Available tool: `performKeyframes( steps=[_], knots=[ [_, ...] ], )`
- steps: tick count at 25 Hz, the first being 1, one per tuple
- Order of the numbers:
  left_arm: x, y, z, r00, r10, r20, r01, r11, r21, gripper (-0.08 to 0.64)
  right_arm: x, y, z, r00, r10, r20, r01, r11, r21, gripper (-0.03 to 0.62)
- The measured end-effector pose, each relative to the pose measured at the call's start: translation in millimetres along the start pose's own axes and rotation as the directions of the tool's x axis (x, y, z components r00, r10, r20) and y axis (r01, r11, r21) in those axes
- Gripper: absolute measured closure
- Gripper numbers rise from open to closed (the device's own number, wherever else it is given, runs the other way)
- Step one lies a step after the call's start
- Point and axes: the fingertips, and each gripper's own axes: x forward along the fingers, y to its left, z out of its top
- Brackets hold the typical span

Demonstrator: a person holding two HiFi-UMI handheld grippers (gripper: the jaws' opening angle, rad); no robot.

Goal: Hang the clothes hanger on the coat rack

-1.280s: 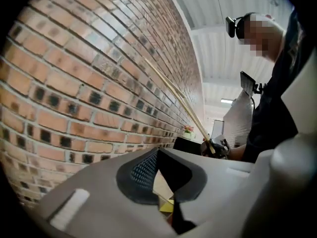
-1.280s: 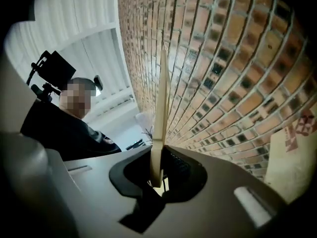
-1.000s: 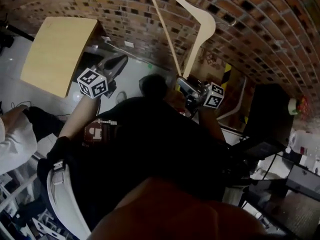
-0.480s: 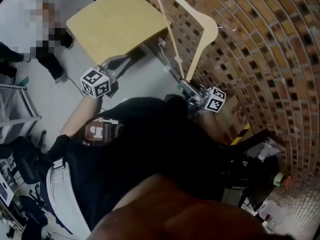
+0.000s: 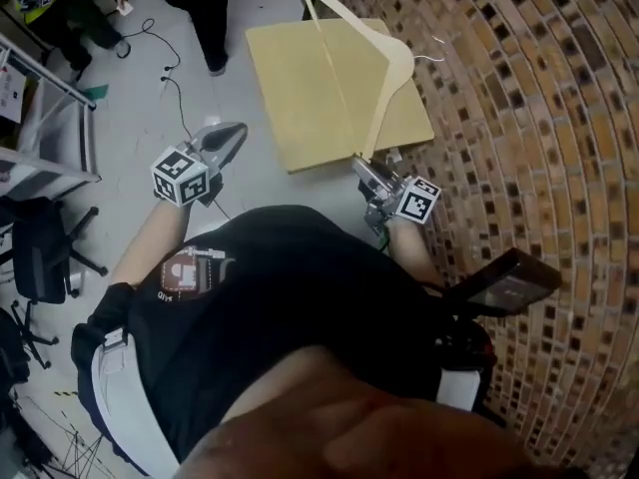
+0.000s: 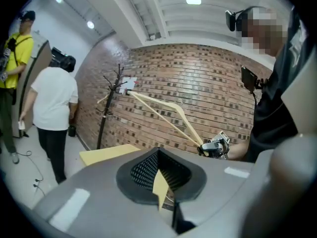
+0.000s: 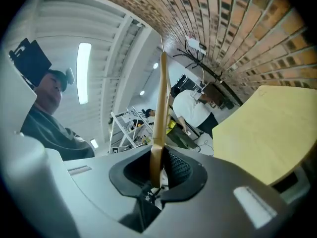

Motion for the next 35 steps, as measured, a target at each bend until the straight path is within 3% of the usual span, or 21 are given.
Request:
performKeyframes(
  steps=[5,12,14,19,23,27,35],
  knots=[
    [-21.7,66.1,13.0,0.983,0.171,0.063,-0.167,0.984,-0.053,0.568,74.4,-53.7,23.1,0.992,0.018,-0.121,-0.015,1.000,0.027,0.531],
    [-69.4,126.9,24.4,0.899,0.421,0.119,-0.409,0.905,-0.117,0.568,177.7,-114.0,70.8,0.963,0.087,-0.255,-0.084,0.996,0.022,0.531],
    [-79.6,143.9,27.9,0.881,0.458,0.119,-0.444,0.887,-0.128,0.568,206.0,-121.2,84.9,0.961,0.083,-0.265,-0.082,0.997,0.015,0.529],
    [-106.1,198.0,34.6,0.869,0.480,0.119,-0.464,0.874,-0.143,0.568,269.4,-137.8,104.4,0.968,0.052,-0.247,-0.052,0.999,0.007,0.529],
    [-132.0,266.6,48.1,0.879,0.458,0.132,-0.439,0.886,-0.151,0.568,341.1,-136.5,115.8,0.976,0.032,-0.213,-0.038,0.999,-0.022,0.529],
    [-147.0,337.7,67.9,0.917,0.384,0.112,-0.369,0.920,-0.133,0.568,404.0,-127.6,128.7,0.989,0.001,-0.146,-0.007,0.999,-0.042,0.529],
    [-153.5,448.2,133.3,0.952,0.276,0.130,-0.270,0.961,-0.066,0.568,470.3,-134.9,154.1,0.985,-0.146,-0.089,0.142,0.989,-0.044,0.529]
  ],
)
